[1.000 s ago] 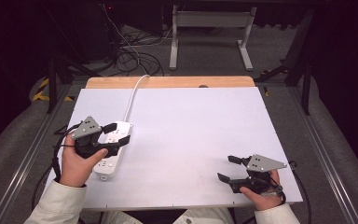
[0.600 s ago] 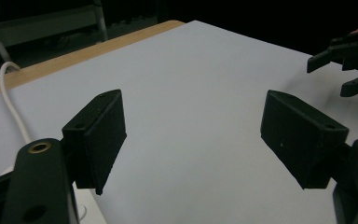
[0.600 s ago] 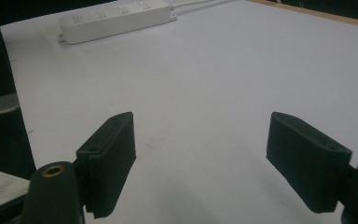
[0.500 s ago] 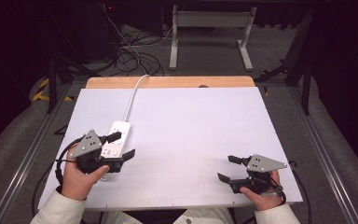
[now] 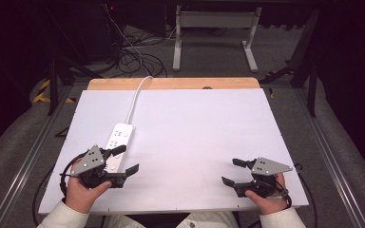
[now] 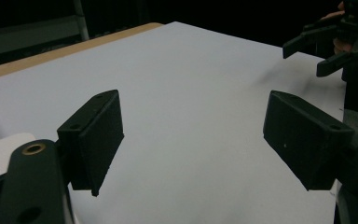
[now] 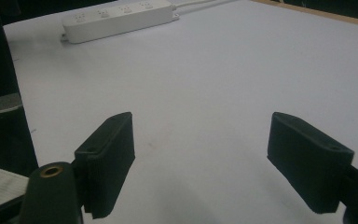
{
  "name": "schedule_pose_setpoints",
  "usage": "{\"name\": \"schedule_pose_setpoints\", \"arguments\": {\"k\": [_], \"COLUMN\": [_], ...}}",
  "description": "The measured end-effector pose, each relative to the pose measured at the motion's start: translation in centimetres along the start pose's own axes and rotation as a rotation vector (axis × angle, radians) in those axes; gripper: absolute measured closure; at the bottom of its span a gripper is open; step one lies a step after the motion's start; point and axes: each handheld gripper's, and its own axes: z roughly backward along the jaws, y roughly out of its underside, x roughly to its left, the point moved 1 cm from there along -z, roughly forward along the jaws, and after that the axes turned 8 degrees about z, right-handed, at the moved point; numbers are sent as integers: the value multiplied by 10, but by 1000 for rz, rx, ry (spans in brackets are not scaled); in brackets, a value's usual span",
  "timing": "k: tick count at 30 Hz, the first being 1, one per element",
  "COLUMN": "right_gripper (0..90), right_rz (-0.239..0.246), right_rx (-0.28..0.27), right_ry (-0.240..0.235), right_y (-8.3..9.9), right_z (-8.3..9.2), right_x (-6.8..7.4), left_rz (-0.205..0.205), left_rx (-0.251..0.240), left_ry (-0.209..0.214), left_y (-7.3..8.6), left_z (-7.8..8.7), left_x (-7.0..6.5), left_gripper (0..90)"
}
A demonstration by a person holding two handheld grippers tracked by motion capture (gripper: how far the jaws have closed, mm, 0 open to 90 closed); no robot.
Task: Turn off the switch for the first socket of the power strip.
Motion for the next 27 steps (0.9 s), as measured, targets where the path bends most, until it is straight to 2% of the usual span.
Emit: {"name": "schedule_pose_setpoints", "arguments": {"k": [7,12,14,17,18,24,27], "right_gripper": [237,237,237,237,237,237,237], "right_rz": [-1,-1,-2,-1,0,2,3], "right_rx": [0,-2,-2,-1,0,0,-1], "right_ry": [-2,-2,-3,-4,-4,-4,-4], "right_y": [0,0,0,0,0,0,0], "right_z": [0,0,0,0,0,0,0], "right_x": [0,0,0,0,0,1,1], "left_rz": [20,24,43,37,46,-9,-8], "left_rx": [-3,6,8,19,19,47,35], "left_ry": [-5,-33,-20,-20,-23,-31,-21], "left_y": [17,31,36,43,45,48,46], "left_z": [-1,0,0,0,0,-2,-1], "left_x": [-1,1,1,0,0,0,-2], "left_gripper": [202,207,206,224,229,234,231]}}
